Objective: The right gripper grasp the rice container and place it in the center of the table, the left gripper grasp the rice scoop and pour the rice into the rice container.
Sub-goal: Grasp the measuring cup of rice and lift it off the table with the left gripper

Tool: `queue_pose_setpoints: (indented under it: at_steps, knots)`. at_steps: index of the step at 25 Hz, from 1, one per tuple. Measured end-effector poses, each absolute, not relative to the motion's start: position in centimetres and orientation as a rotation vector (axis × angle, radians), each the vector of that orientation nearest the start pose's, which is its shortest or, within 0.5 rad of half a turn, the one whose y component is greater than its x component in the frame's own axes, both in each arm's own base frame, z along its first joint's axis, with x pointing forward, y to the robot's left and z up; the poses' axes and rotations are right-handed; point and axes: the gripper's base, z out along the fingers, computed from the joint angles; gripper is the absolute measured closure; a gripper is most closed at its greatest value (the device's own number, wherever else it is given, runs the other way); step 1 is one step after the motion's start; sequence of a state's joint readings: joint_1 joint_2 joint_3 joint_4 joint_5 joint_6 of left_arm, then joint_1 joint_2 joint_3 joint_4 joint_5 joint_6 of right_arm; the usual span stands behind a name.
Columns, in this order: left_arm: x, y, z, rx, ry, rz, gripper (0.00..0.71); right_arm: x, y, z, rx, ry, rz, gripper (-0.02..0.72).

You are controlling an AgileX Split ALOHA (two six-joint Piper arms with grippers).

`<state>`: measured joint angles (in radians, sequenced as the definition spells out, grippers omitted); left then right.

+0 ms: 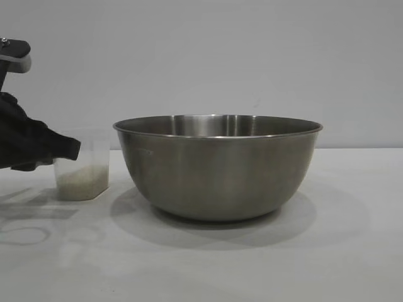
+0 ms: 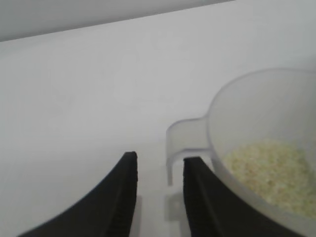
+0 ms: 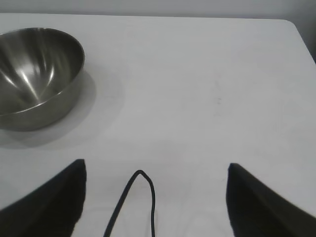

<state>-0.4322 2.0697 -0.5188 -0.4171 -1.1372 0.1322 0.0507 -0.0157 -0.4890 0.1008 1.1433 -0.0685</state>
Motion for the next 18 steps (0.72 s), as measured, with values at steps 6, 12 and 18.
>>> queue_pose_setpoints:
  at_steps: [6, 12, 18]
  knots:
    - [29.2, -8.0, 7.6, 0.151, 1.895, -0.005, 0.480, -1.0, 0.8, 26.8, -0.136, 2.115, 0.111, 0.202]
    - [30.0, -7.8, 7.8, 0.211, 1.868, -0.069, 0.480, -1.0, 0.8, 26.8, -0.136, 2.115, 0.111, 0.202]
    - [31.2, -8.9, 6.9, 0.299, 1.849, -0.119, 0.480, -1.0, 0.8, 26.8, -0.136, 2.115, 0.111, 0.202]
